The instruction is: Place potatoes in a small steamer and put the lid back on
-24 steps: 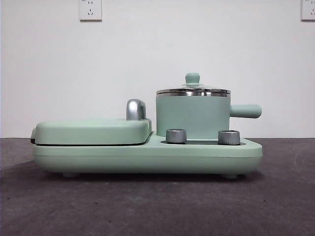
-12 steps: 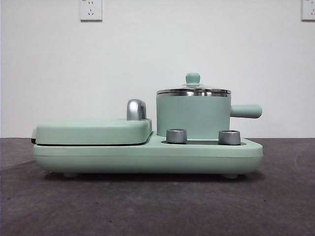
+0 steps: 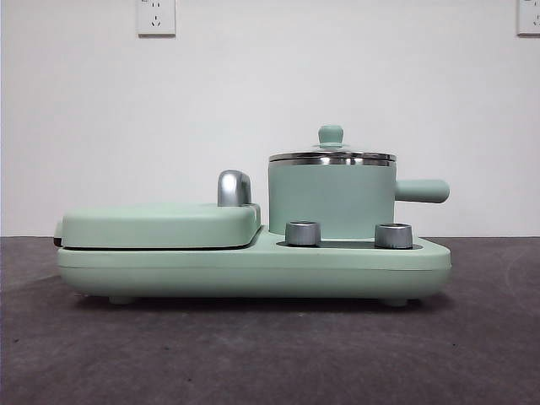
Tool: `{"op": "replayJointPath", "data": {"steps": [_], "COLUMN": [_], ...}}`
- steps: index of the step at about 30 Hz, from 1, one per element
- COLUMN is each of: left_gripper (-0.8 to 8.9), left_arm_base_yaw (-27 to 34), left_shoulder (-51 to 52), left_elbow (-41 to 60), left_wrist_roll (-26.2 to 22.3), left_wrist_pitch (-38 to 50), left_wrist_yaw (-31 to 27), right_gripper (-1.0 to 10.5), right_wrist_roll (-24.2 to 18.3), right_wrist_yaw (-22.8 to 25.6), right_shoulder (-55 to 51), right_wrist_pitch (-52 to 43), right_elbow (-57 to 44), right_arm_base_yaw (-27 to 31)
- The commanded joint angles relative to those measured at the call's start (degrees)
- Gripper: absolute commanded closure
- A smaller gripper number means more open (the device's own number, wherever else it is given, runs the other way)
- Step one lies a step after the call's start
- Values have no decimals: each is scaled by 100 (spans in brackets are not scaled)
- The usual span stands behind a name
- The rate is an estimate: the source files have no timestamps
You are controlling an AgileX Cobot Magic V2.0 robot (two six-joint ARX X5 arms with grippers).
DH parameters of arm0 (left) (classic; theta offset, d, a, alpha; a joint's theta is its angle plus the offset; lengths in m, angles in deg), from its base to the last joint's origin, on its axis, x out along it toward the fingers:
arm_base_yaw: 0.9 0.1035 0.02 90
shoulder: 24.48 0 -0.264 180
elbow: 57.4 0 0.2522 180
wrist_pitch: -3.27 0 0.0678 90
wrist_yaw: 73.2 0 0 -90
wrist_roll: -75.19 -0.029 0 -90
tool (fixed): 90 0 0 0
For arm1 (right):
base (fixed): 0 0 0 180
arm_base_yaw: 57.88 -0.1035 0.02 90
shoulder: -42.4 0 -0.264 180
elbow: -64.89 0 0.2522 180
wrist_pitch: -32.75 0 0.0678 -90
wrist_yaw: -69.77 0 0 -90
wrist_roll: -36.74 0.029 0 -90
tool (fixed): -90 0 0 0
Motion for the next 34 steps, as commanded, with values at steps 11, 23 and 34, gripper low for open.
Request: {"op": "replayJointPath", "data": {"steps": [11, 23, 34], "left_gripper": [804, 804, 804], "left_arm_base_yaw": [11, 11, 11], "left_shoulder": [7, 7, 7], "left_elbow": [109, 109, 107], "left_wrist_roll": [-50, -50, -52], "left_wrist_pitch": [105, 105, 103], "left_wrist_yaw": [-17, -17, -17], "right_gripper": [920, 919, 920], "right_wrist_roll": [-452, -369, -243], "right_wrist_yaw": [116, 315, 516], "right_shoulder": [-184, -2948, -3908], "right_wrist_pitch": [-498, -5097, -4962], "right_elbow": [-184, -5407, -6284], "right_arm_base_yaw": [92, 1895, 2081]}}
